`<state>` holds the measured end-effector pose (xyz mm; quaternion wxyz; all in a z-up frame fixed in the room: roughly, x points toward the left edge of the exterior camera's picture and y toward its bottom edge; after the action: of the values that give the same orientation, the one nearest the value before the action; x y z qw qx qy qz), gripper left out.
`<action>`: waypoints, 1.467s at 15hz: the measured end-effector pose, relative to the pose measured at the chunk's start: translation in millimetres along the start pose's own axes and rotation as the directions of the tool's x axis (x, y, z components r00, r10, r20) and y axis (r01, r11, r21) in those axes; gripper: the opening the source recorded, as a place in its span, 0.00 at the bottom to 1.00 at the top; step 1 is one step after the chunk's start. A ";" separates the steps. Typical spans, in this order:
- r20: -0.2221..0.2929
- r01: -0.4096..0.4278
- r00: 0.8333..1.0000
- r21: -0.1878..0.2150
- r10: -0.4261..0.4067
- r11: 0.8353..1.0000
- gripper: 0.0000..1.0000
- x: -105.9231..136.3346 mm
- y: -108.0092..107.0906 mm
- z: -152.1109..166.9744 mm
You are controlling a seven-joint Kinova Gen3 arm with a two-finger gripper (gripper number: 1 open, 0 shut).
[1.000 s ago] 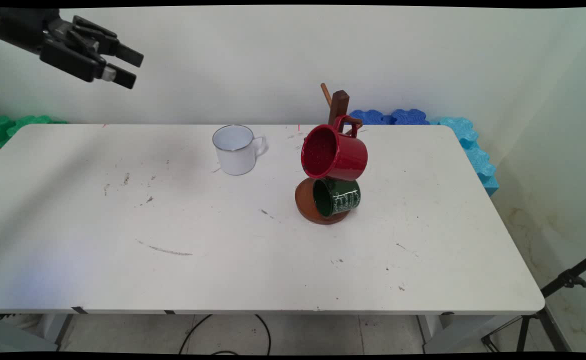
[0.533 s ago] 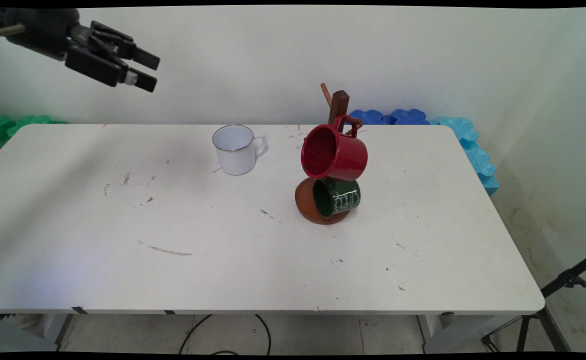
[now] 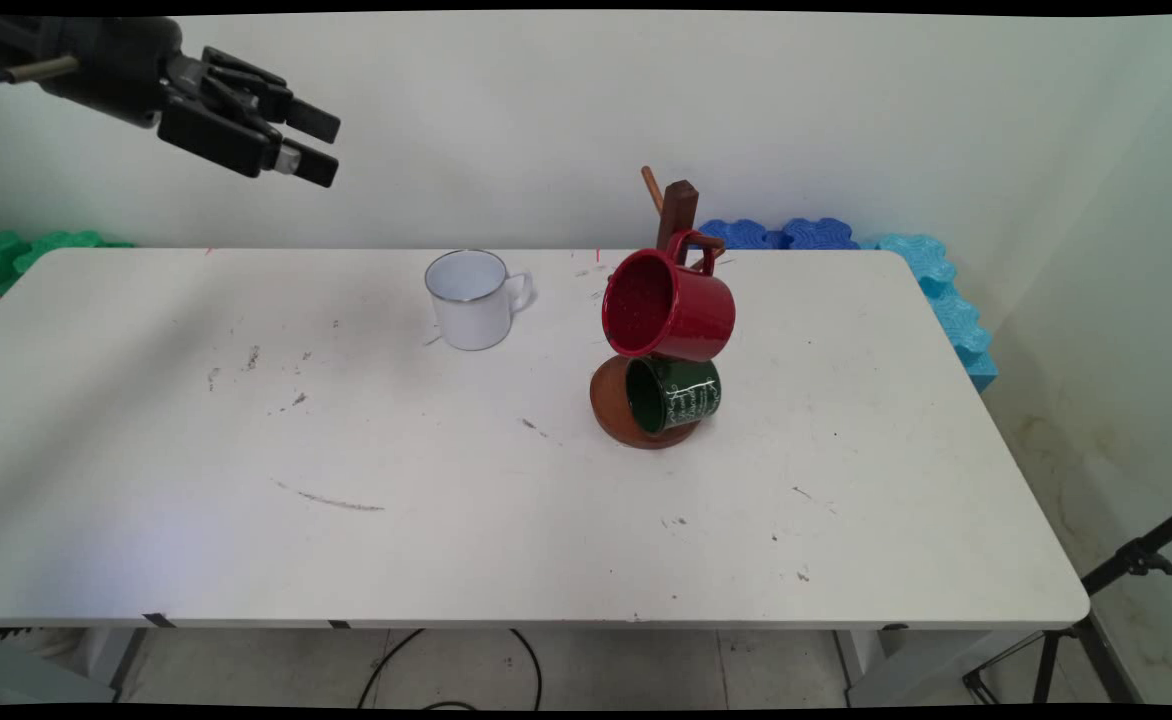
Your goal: Pick up the red mug from the rack
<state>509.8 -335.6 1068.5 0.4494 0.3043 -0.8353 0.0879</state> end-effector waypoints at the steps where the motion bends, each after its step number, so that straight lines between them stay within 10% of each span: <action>1: 0.000 0.001 1.000 0.002 -0.001 1.000 1.00 -0.4 0.4 1.3; 22: -0.027 0.035 0.999 0.035 -0.034 0.999 1.00 14.6 7.4 30.6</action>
<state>478.1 -348.8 1063.4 0.4562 0.3255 -0.8223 0.0989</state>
